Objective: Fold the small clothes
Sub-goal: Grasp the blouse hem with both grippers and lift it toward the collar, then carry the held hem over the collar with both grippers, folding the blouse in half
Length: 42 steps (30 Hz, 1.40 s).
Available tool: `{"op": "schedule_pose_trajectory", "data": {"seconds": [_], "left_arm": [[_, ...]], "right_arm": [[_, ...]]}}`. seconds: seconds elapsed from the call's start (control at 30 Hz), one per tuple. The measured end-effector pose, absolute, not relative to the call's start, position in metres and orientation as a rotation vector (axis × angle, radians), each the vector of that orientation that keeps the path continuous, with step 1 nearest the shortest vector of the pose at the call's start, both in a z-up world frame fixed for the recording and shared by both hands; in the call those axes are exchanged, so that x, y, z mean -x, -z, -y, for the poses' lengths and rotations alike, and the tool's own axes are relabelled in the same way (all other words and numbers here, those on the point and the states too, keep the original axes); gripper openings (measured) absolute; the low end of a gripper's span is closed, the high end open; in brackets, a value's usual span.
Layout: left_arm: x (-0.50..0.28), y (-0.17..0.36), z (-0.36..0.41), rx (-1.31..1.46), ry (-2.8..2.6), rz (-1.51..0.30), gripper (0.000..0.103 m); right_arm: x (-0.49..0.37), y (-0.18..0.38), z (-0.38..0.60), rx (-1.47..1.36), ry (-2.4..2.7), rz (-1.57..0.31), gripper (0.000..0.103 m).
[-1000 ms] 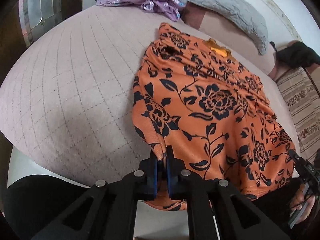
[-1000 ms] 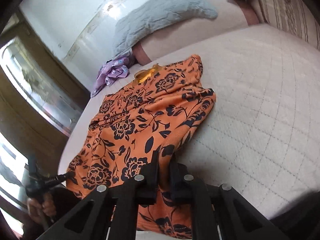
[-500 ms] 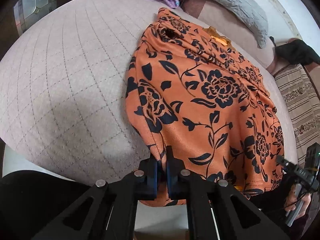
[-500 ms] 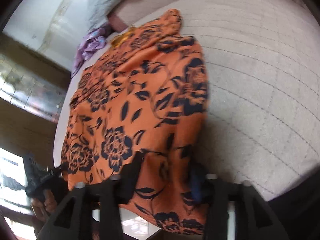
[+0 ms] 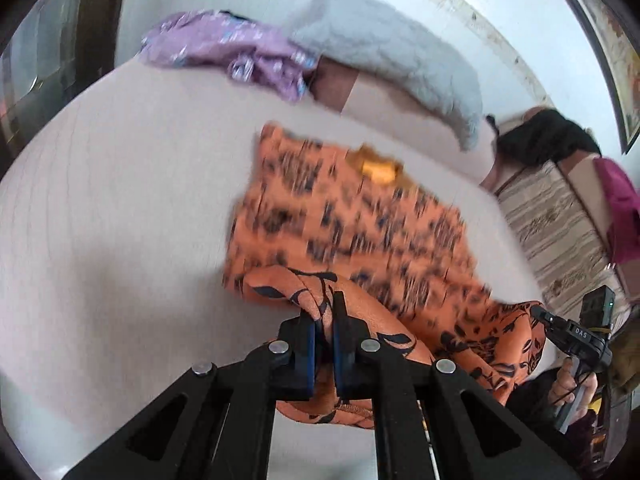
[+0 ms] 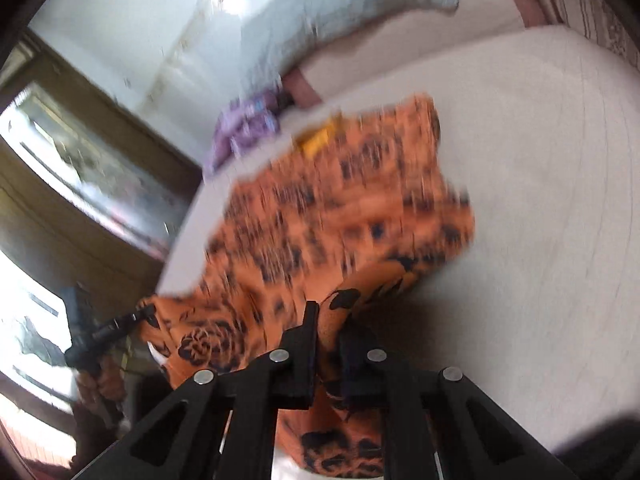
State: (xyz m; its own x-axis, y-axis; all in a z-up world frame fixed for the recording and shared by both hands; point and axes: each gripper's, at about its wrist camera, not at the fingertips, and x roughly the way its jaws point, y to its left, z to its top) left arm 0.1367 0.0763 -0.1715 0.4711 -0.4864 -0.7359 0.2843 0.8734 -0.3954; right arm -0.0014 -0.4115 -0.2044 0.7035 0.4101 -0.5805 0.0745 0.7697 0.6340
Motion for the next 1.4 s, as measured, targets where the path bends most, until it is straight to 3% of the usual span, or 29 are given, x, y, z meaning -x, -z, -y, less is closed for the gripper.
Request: {"op": "schedule_pose_trajectory", "data": {"seconds": [0.17,0.3,0.57,0.73,0.87,0.9,0.97,1.0,1.07,1.23,1.4], "left_arm": [[-0.220,0.146,-0.051,0.199,0.428,-0.916,0.007],[-0.295,0.157,-0.035,0.231,0.383,-0.938,0.007],[-0.399,0.269,-0.010,0.276,0.210,-1.131,0.008],[-0.395,0.274,-0.029,0.387,0.273,-1.097,0.010],[-0.379,0.246,-0.051,0.493,0.316,-1.042,0.012],[-0.373,0.238,-0.054,0.502,0.320,-1.021,0.013],[-0.355,0.217,-0.059,0.501,0.331,-0.956,0.023],[-0.355,0.209,-0.059,0.501,0.315,-0.925,0.031],[-0.336,0.190,-0.066,0.477,0.215,-0.820,0.075],[-0.294,0.173,-0.059,0.405,0.175,-0.772,0.076],[-0.249,0.199,-0.016,0.330,0.250,-0.813,0.076]], "right_arm": [[-0.075,0.174,0.450,-0.732,-0.138,-0.676,0.008],[-0.140,0.180,0.482,-0.789,-0.059,-0.643,0.008],[-0.244,0.289,0.526,-1.087,0.020,-0.811,0.012],[-0.242,0.328,0.548,-1.327,-0.081,-0.727,0.017],[-0.229,0.308,0.548,-1.311,-0.134,-0.691,0.041],[-0.223,0.295,0.545,-1.266,-0.116,-0.685,0.063],[-0.206,0.267,0.545,-1.181,-0.055,-0.610,0.078],[-0.197,0.251,0.547,-1.151,-0.040,-0.572,0.078],[-0.182,0.229,0.552,-1.113,0.011,-0.555,0.078],[-0.166,0.187,0.515,-0.821,0.028,-0.688,0.075],[-0.166,0.193,0.443,-0.603,-0.021,-0.854,0.046]]}}
